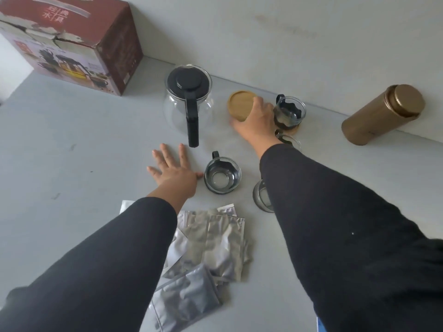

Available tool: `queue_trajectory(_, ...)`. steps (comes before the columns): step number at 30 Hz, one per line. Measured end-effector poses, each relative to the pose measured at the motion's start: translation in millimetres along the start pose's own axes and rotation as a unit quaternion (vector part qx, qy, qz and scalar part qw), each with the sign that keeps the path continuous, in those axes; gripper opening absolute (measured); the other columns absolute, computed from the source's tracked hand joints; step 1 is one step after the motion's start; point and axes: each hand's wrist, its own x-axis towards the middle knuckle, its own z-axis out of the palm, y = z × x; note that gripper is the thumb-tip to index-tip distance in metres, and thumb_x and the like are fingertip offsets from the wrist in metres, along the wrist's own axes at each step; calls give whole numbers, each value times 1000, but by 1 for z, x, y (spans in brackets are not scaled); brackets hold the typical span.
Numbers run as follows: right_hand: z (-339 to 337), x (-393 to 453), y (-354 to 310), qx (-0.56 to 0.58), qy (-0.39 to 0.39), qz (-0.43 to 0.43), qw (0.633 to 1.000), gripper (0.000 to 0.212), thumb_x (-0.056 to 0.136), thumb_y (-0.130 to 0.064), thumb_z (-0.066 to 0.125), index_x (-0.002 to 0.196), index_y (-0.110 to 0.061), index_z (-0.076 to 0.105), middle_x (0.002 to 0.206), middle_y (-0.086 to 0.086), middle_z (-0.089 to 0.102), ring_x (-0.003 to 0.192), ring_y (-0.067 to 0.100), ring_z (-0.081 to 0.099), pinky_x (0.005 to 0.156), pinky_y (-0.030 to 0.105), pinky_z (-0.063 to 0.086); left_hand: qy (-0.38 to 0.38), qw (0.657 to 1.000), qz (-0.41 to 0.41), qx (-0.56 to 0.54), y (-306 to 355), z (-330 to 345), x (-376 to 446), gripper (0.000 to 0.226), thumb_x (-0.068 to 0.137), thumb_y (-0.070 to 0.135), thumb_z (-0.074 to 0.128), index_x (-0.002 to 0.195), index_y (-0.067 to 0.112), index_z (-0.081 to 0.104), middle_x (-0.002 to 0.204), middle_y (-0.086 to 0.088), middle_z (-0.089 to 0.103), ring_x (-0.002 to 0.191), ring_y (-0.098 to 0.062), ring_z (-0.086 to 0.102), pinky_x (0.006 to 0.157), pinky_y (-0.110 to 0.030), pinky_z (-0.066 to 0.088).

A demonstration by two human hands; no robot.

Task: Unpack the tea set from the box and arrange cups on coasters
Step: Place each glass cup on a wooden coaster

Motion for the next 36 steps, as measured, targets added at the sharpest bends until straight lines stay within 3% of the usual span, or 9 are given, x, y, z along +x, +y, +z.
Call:
queue_trajectory(7,15,43,-11,-86,-21,42,995,84,75,-49,67,138,-12,28,136,19,34,125,36,36,101,39,33,-19,1000,-14,-7,2,-1,0,75,100,43,25,143,20,-33,146,-22,-39,137,-42,-30,113,-59,-3)
queue_trajectory(14,17,58,-9,-92,-45,89,991,80,74,-44,63,139,-15,27,136,19,37,127,35,36,103,40,31,-22,1000,-20,1,5,-3,-1,76,101,36,28,142,19,-33,146,-23,-39,137,-43,-30,112,-59,-3)
queue_trajectory(25,-5,24,3,-103,-12,-10,995,86,65,-53,71,135,-18,35,130,14,46,121,34,37,99,38,32,-24,1000,-17,0,4,-3,0,75,100,45,24,143,21,-33,146,-23,-38,137,-43,-30,113,-60,-2)
queue_trajectory(31,1,-14,13,-126,-90,-50,987,96,62,-55,76,140,-21,32,137,10,43,125,33,34,101,38,33,-19,1000,-17,-3,2,-3,1,76,100,47,25,144,22,-31,147,-23,-36,138,-43,-28,113,-60,-2)
queue_trajectory(36,8,-21,10,-169,-90,-62,980,93,60,-60,75,135,-18,37,129,12,49,121,33,40,100,39,34,-14,1000,-15,-4,-1,-3,2,76,100,47,26,144,22,-30,148,-23,-36,138,-43,-28,113,-60,-2)
